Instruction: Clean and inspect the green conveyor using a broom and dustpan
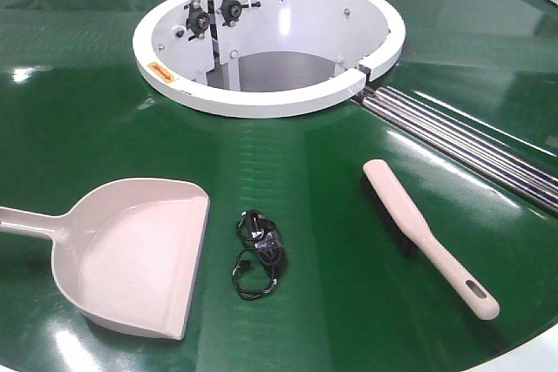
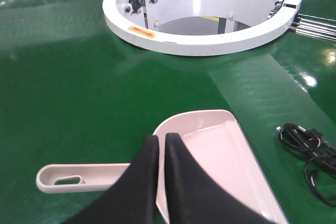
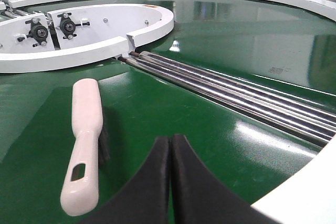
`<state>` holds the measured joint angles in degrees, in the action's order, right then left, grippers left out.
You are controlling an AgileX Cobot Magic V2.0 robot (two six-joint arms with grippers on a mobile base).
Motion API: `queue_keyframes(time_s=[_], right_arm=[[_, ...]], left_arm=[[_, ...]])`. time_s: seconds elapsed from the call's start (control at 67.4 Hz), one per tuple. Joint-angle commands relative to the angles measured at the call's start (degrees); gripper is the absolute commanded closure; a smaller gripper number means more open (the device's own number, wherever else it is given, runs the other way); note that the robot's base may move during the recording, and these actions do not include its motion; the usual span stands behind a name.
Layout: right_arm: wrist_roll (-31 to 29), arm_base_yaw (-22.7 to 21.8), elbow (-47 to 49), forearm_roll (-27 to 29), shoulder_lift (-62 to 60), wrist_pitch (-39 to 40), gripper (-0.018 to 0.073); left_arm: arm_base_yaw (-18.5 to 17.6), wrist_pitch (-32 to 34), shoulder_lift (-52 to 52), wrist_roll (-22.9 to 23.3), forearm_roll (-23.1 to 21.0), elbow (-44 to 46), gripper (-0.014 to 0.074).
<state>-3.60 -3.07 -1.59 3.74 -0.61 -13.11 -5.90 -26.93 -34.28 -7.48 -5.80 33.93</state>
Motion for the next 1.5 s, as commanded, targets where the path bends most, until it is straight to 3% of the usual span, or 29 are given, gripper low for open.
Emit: queue_keyframes(time_s=[0.0, 0.104, 0.326, 0.416, 0.653, 0.801, 1.024, 1.128, 1.187, 1.276, 1.484], right_arm=[[-0.3, -0.1, -0.6, -0.4, -1.0, 4.4, 0.0568], [-0.3, -0.1, -0.6, -0.4, -1.0, 4.4, 0.0568], [-0.3, -0.1, -0.6, -0.4, -1.0, 4.4, 0.0568], [-0.3, -0.1, -0.6, -0.4, -1.0, 4.4, 0.0568], [-0.3, -0.1, -0.6, -0.4, -1.0, 4.4, 0.0568], [-0.3, -0.1, -0.6, -0.4, -1.0, 4.4, 0.0568], [-0.3, -0.1, -0.6, -0.4, -1.0, 4.4, 0.0568], [-0.3, -0.1, -0.6, -0.4, -1.0, 4.4, 0.0568], [-0.3, -0.1, -0.6, -0.4, -1.0, 4.4, 0.0568], [-0.3, -0.1, -0.6, -0.4, -1.0, 4.4, 0.0568], [-0.3, -0.1, -0.6, -0.4, -1.1, 4.4, 0.0568]], left_arm=[[-0.2, 3.5, -1.6, 3.0, -0.2, 2.2, 0.0535], [-0.2, 3.5, -3.2, 3.3, -0.1, 2.2, 0.0459], [-0.2, 3.3, -6.4, 4.2, 0.3, 2.2, 0.0168], [-0.2, 5.1, -6.7, 4.2, 1.3, 2.2, 0.0098], [-0.2, 6.3, -6.7, 3.9, -1.6, 2.7, 0.0083], [-0.2, -3.6, -10.4, 0.8, 3.1, 9.0, 0.0083], [-0.2, -20.5, -23.2, -7.3, 7.3, 23.2, 0.0083], [-0.2, -27.5, -30.6, -13.4, 7.5, 29.1, 0.0083], [-0.2, -31.4, -35.3, -19.4, 8.6, 32.3, 0.0083], [-0.2, -33.9, -40.4, -26.3, 10.2, 35.1, 0.0083], [-0.2, -30.8, -47.1, -38.3, 16.2, 36.3, 0.0083]])
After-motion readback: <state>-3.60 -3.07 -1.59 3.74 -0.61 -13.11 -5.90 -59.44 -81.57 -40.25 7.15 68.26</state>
